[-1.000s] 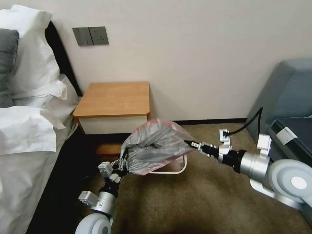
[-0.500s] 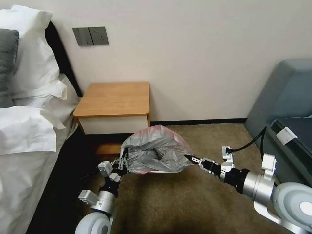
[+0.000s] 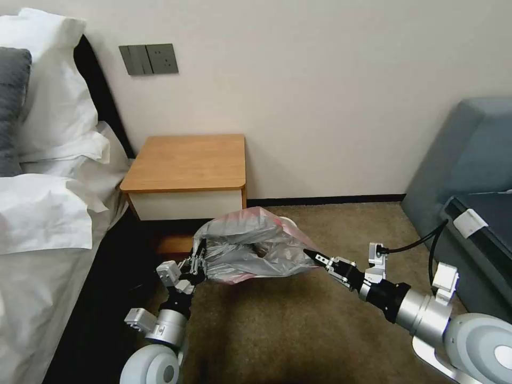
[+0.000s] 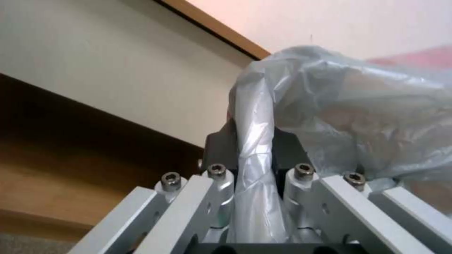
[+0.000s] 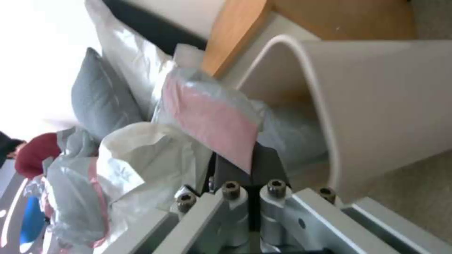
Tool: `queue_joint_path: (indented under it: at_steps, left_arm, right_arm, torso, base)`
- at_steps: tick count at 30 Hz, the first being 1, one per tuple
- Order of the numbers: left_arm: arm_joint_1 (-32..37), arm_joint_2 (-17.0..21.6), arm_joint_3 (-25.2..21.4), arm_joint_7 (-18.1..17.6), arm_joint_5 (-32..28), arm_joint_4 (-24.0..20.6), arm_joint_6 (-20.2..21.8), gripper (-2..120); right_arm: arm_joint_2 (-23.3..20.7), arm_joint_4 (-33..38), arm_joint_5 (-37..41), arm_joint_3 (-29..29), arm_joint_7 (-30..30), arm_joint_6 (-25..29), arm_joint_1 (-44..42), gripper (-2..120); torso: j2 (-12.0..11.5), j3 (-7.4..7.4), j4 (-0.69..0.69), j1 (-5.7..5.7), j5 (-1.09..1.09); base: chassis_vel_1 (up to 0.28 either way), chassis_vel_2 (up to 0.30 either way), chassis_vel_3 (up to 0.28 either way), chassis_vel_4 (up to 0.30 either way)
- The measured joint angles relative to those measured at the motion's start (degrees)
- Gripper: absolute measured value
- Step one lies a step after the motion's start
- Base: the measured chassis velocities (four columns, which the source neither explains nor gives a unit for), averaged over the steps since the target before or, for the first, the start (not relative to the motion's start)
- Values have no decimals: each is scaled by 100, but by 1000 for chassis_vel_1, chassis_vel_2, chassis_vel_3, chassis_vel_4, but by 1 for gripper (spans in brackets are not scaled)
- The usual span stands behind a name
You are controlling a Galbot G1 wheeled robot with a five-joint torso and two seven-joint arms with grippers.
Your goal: Pick up the garbage bag from the table and place it over the trash can.
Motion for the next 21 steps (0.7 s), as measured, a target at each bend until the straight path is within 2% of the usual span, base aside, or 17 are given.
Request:
queue_joint_path:
  at_steps: [5, 7, 8, 11, 21]
  left_arm:
    - [-23, -27, 35, -43, 41, 43, 0, 9]
    - [-29, -25, 41, -73, 41, 50, 1, 9]
    - [-29, -25, 41, -73, 41, 50, 1, 9]
    - [-51, -6, 25, -111, 31, 48, 11, 9]
    - [-44, -1, 13, -145, -8, -31, 65, 9]
  right_arm:
    - [-11, 125, 133, -108, 457, 57, 34, 0]
    - [35, 94, 209, -126, 1089, 163, 71, 0]
    - [35, 94, 209, -126, 1089, 163, 71, 0]
    - [94, 124, 381, -181, 1682, 499, 164, 0]
    - [376, 118, 468, -424, 2313, 754, 101, 0]
  torso:
    - [0, 0, 0, 0, 0]
    - [0, 0, -1, 0, 1]
    - [0, 0, -1, 0, 1]
    - [0, 0, 0, 0, 1]
    - [0, 0, -1, 0, 1]
  base:
    - [0, 0, 0, 0]
    - [0, 0, 0, 0]
    - [0, 0, 0, 0]
    - [0, 0, 0, 0]
    - [0, 0, 0, 0]
